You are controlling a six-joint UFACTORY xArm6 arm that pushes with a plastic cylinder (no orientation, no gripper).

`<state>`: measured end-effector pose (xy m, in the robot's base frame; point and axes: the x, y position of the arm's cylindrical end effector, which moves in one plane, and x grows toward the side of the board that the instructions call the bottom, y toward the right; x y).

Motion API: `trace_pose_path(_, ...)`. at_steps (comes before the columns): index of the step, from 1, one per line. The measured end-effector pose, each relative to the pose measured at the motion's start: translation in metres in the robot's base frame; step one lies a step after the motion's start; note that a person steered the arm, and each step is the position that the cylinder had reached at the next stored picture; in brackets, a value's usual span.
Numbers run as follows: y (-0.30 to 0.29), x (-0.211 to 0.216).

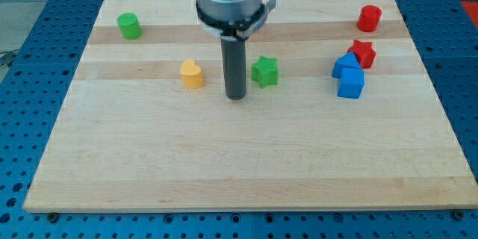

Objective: Place the yellow heart at the center left of the board

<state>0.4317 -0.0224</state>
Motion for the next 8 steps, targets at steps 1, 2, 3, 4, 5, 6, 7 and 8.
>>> trace_pose_path(1,-0.011,-0.022)
trace_pose_path(2,-0.036,-0.031)
trace_pose_path(3,-0.051,-0.031)
trace_pose_path(4,-0.066,-0.031)
trace_pose_path(5,-0.086,-0.031)
trace_pose_path(6,-0.106,-0.031)
trace_pose_path(7,-0.125,-0.03)
trace_pose_path(8,-0.141,-0.029)
